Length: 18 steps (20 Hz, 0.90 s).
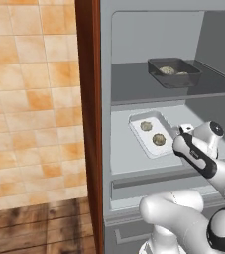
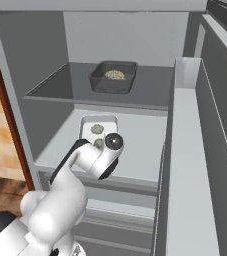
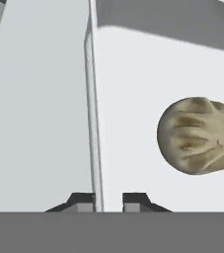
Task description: Place two dumplings into each of the tupperware containers and then place the containers in the fridge.
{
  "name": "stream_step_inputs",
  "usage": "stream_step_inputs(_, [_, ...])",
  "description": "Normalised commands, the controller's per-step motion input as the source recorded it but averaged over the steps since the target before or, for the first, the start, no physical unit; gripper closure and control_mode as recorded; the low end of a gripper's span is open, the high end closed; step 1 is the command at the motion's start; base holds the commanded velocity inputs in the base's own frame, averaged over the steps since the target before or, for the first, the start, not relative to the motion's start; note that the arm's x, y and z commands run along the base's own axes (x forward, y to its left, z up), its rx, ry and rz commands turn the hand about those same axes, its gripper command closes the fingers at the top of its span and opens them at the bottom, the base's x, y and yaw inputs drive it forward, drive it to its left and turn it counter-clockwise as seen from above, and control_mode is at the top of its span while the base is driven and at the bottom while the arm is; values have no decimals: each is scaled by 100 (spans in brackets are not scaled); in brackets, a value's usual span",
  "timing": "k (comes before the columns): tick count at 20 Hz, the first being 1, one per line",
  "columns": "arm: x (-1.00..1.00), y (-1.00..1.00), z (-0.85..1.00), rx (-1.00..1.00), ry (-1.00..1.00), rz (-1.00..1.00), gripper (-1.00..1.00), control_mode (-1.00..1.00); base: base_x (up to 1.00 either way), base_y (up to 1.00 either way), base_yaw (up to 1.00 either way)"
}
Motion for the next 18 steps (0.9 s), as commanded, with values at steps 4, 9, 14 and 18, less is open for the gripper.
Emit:
stream_step_inputs(4, [0,0,0,0,-4,0,-100,-100,0,0,0])
stream_step_inputs(9, [-32,0,20,-1,-5,0,-100,-100,0,0,0])
stream_step_inputs(14, [-89,0,63,-4,7,0,-100,-100,0,0,0])
stream_step_inputs(18, [-83,9,71,0,9,0,-100,-100,0,0,0])
